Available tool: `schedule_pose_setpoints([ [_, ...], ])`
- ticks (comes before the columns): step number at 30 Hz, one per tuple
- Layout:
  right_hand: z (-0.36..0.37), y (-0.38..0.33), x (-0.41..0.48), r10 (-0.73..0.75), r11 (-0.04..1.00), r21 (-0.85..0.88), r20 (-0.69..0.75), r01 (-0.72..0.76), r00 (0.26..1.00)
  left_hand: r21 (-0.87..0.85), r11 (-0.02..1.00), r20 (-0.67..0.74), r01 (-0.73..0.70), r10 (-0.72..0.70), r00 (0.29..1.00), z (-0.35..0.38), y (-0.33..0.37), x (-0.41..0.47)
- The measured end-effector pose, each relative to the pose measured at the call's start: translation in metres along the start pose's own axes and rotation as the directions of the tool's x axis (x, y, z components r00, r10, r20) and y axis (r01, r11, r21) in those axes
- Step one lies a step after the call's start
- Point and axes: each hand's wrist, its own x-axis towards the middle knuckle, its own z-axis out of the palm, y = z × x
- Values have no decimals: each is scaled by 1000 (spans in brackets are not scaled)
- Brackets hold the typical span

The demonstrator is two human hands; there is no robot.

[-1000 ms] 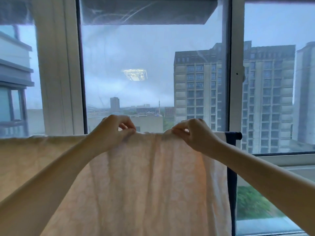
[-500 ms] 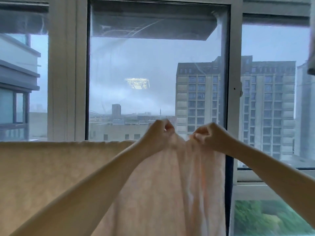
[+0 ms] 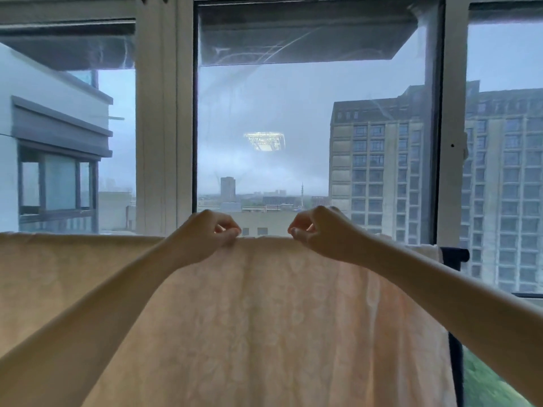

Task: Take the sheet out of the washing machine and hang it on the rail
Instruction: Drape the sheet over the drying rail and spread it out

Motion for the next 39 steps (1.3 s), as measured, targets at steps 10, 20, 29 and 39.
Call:
schedule_pose_setpoints([
  [10, 63, -67, 44, 43, 993, -116, 139, -27, 989, 133, 986, 9, 105, -107, 994, -74, -129, -38],
  [20, 97, -92, 61, 37, 997, -58, -206, -50, 978, 56, 998, -301, 2, 15, 953, -83, -180, -55],
  [29, 73, -72, 53, 159, 979, -50, -415, -197, 896, -214, 974, -392, -74, -16, 920, -55, -104, -21],
  [39, 29, -32, 18, 192, 981, -14, -74, -194, 979, -164, 967, -83, -194, 182, 980, -18, -59, -1],
])
